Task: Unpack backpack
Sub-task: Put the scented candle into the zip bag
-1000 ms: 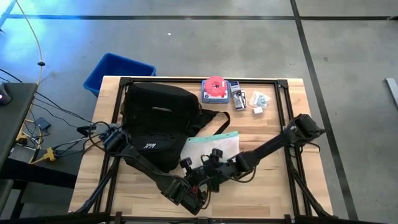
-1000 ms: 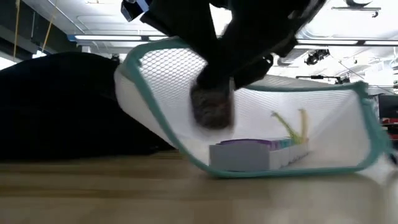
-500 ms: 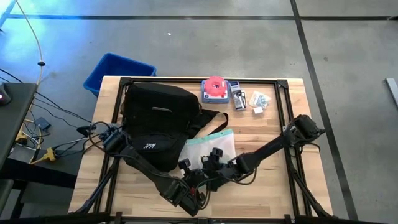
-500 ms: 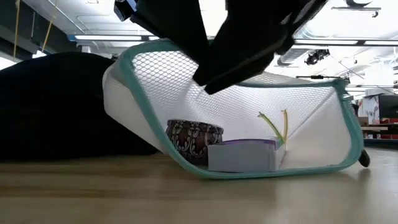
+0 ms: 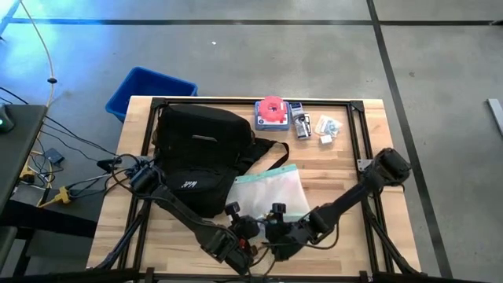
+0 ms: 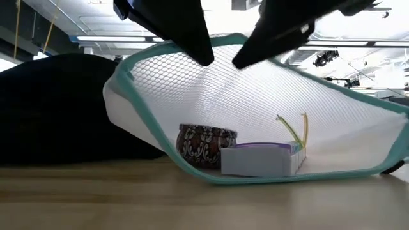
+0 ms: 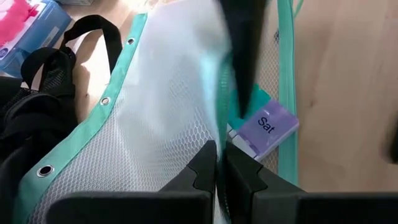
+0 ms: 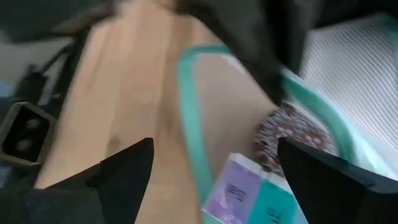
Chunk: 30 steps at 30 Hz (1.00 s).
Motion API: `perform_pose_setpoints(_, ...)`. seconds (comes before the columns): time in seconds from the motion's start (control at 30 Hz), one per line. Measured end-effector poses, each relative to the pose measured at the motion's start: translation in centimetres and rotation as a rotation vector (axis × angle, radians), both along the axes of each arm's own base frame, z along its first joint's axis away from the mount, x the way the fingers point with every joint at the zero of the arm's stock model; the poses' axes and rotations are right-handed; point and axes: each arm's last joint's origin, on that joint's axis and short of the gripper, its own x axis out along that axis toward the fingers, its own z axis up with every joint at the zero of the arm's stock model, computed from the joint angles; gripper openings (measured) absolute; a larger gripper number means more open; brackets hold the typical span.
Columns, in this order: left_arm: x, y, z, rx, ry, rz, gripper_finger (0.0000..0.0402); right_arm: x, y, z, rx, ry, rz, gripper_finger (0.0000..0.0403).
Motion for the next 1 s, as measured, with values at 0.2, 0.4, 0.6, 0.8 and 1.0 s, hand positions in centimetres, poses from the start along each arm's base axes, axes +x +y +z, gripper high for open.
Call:
perform_pose_setpoints(0.2,0.0,0.0,0.0,0.002,0.000,0.000,0.0000,-0.5,0.7,0.4,-0.031,-0.022,0.051,0.0299)
perform_pose_setpoints(0.4,0.0,0.0,0.0,0.003,0.000,0.001,0.0000,-0.8,0.8,1.2,-0.032,-0.047,0.048,0.0240)
perform_pose_setpoints(0.6,0.0,0.0,0.0,0.003,0.000,0.001,0.0000,-1.0,1.0,1.3,-0.033,-0.044,0.073,0.0189)
perform_pose_setpoints(0.8,0.0,0.0,0.0,0.004,0.000,0.002,0.0000,-1.5,2.1,1.4,-0.015,-0.058,0.119,0.0151)
perform_pose_setpoints(1.0,0.0,0.0,0.0,0.004,0.000,0.002,0.0000,-2.3,3.2,1.6,-0.011,-0.094,0.120,0.0126)
